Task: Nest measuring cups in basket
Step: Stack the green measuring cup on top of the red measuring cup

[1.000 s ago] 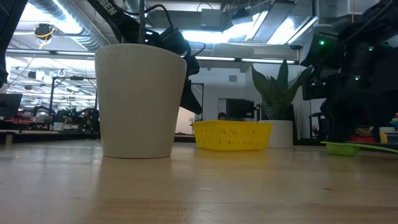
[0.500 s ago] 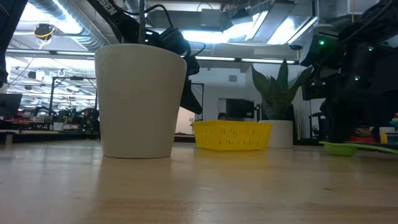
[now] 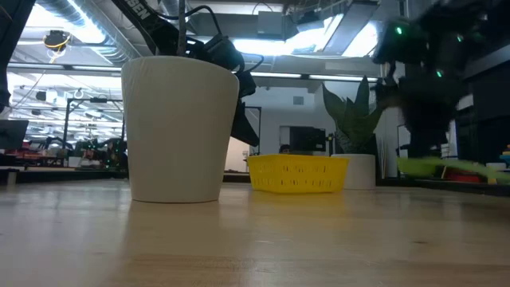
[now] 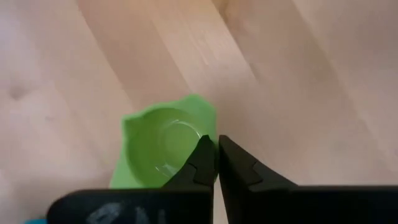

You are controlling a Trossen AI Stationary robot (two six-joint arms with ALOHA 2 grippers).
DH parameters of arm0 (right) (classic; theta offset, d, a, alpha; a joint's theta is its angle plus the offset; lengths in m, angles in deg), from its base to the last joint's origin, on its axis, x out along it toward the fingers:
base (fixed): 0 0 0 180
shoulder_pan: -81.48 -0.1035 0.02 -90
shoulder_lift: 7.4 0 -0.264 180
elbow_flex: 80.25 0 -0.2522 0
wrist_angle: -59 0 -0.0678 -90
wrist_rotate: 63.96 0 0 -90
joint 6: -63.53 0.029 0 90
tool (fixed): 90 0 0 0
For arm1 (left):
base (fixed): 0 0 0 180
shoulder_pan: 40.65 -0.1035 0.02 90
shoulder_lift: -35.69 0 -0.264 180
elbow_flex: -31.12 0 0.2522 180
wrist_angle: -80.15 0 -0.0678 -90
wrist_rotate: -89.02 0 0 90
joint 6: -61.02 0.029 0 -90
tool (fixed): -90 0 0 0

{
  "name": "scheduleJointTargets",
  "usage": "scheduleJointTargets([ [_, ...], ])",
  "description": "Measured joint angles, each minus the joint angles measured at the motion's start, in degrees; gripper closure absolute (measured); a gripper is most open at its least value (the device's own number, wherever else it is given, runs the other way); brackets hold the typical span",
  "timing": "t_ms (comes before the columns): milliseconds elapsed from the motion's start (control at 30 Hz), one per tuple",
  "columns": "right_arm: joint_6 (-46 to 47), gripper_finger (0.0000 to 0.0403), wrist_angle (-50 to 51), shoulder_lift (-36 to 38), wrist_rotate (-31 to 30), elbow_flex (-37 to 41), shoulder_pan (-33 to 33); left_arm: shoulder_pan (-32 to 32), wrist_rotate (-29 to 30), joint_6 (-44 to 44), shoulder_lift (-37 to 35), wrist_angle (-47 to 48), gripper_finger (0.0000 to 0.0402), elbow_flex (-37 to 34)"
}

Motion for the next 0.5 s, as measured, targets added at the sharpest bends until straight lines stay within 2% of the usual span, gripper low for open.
scheduleJointTargets([
  [133,3.1,0.0394,7.9,0.0,0.3,-7.5,0.0,0.0,0.0,0.0,0.0,0.0,0.0285,0.0],
  [233,7.7,0.0394,11.2,0.0,2.7,-12.8,-0.3,0.0,0.0,0.0,0.0,0.0,0.0285,0.0],
  [367,18.2,0.0394,11.3,0.0,4.9,-17.8,-3.6,0.0,0.0,0.0,0.0,0.0,0.0285,0.0],
  [500,30.8,0.0393,11.2,0.0,5.9,-20.4,-10.1,0.0,0.0,0.1,0.0,0.0,0.0285,0.0],
])
